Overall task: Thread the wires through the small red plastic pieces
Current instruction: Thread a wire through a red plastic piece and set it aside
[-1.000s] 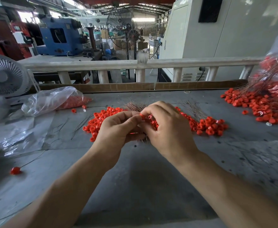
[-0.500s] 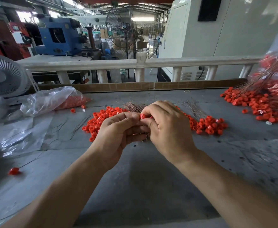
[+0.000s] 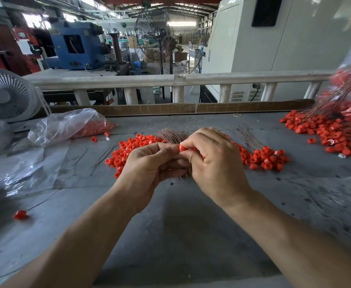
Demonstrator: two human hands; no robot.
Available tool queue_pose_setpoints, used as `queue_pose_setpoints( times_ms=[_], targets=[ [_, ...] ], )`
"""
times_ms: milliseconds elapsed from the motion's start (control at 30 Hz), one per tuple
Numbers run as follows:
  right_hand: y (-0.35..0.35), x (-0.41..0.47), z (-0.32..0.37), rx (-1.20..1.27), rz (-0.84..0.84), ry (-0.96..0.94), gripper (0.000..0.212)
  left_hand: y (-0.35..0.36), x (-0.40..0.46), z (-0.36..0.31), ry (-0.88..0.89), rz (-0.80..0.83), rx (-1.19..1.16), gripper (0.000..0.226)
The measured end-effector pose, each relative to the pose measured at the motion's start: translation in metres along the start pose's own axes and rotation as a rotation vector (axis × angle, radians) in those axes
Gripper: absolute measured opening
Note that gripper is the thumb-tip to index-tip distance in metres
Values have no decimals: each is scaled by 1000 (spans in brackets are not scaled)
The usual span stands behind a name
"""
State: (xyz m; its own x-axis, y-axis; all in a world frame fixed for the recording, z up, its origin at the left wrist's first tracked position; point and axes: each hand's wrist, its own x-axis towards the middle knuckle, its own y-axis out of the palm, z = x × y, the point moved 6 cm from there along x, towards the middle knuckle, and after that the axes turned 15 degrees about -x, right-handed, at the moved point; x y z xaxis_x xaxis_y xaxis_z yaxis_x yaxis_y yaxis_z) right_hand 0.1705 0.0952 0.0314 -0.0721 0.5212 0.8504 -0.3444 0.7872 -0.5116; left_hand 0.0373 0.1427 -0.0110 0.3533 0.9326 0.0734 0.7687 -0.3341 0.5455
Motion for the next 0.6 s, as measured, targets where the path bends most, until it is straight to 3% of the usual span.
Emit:
queue_pose_setpoints(
  times_ms=[267, 433, 600],
  targets=[
    [2, -1, 0, -6, 17, -13, 11, -2, -1, 1, -31, -27, -22, 14],
    [5, -2, -6, 108, 57, 18, 7, 2, -2, 5, -106, -25, -95, 34],
    [8, -3, -4, 55, 145, 6, 9, -2, -3, 3, -97, -68, -38, 41]
  ],
)
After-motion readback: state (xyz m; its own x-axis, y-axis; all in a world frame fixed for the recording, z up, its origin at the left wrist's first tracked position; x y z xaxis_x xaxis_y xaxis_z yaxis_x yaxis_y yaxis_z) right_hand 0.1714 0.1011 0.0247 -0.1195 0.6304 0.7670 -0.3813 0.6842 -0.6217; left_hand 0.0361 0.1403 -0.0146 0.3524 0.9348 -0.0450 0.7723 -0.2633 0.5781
